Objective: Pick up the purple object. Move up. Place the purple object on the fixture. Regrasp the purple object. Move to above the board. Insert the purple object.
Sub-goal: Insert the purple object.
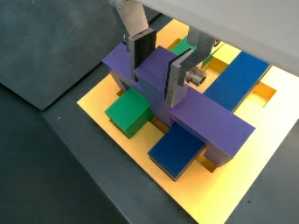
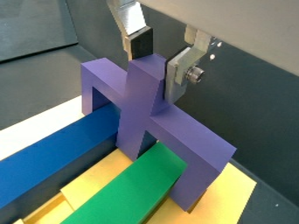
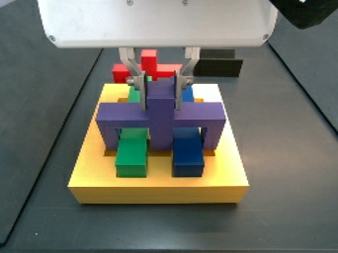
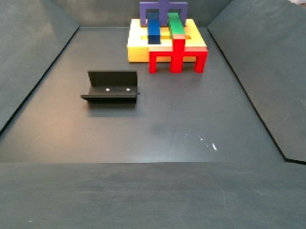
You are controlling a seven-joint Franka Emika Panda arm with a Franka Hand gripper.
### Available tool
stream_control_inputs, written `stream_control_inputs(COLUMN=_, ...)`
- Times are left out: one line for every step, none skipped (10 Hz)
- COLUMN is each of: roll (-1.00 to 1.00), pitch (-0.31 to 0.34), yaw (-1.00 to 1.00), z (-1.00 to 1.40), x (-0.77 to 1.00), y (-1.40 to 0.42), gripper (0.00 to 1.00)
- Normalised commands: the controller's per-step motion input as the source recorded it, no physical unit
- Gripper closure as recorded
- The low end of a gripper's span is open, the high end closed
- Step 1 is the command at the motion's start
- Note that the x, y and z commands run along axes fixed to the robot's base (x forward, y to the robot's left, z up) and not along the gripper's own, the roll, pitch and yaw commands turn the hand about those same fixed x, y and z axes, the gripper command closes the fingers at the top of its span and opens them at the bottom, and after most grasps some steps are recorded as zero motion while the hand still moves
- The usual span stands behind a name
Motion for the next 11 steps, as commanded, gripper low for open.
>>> stream_control_inputs(roll=-0.48, pitch=0.159, yaw=0.00, z=0.00, x=0.00, y=0.04, gripper=1.00)
stream_control_inputs(roll=-0.48, pitch=0.156, yaw=0.00, z=0.00, x=0.00, y=0.04, gripper=1.00)
stream_control_inputs(roll=-0.50, pitch=0.170, yaw=0.00, z=0.00, x=0.00, y=0.06, gripper=1.00)
stream_control_inputs(roll=-0.50, pitch=0.183, yaw=0.00, z=0.00, x=0.00, y=0.08, gripper=1.00)
stream_control_inputs(roll=-0.48, pitch=0.124, yaw=0.00, z=0.00, x=0.00, y=0.07, gripper=1.00)
stream_control_inputs(roll=-0.28, pitch=0.023, yaw=-0.02, z=0.00, x=0.00, y=0.00, gripper=1.00)
stream_control_inputs(roll=-0.05, pitch=0.011, yaw=0.00, z=0.00, x=0.06, y=0.00, gripper=1.00)
stream_control_inputs(roll=-0.24, pitch=0.091, yaw=0.00, z=0.00, x=0.02, y=0.00, gripper=1.00)
stream_control_inputs(roll=-0.38, pitch=0.167, yaw=-0.03, z=0.02, x=0.00, y=0.00, gripper=1.00)
stream_control_inputs(roll=-0.42, pitch=0.181, yaw=-0.06, z=0.13, x=0.00, y=0.00, gripper=1.00)
stream_control_inputs(roll=-0.42, pitch=0.194, yaw=-0.06, z=0.16, x=0.00, y=0.00, gripper=1.00)
